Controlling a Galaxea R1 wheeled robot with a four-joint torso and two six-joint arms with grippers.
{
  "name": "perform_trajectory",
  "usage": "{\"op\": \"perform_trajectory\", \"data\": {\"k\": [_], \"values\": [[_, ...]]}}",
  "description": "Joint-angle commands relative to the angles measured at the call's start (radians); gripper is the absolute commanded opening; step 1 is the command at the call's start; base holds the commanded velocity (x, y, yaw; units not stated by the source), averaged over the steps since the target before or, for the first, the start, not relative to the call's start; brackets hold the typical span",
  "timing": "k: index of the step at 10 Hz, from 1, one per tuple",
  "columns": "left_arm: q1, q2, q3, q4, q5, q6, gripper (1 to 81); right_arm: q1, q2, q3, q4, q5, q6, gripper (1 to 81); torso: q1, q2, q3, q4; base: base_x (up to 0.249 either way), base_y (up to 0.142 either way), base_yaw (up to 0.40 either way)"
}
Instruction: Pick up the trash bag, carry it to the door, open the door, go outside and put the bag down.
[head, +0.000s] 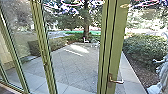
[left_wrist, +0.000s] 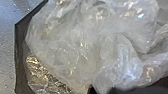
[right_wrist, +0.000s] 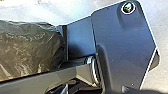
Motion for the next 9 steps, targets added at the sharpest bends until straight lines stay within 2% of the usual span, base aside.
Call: {"op": "perform_trajectory", "data": {"k": [1,8,9], "values": [[-0.061,-0.002,-0.002,0.006,0.063,-0.003,1.0,0.039,0.002,0.007,-0.009,-0.049,-0.002,81.1,0.000,0.000,0.000,0.000,0.000,0.000,0.000],[-0.065,-0.002,-0.002,-0.004,0.069,-0.007,1.0,0.040,0.002,0.008,0.008,-0.049,0.000,81.1,0.000,0.000,0.000,0.000,0.000,0.000,0.000],[-0.065,-0.005,-0.002,-0.007,0.086,-0.009,1.0,0.039,-0.001,0.023,0.008,-0.049,0.000,81.1,0.000,0.000,0.000,0.000,0.000,0.000,0.000]]}}
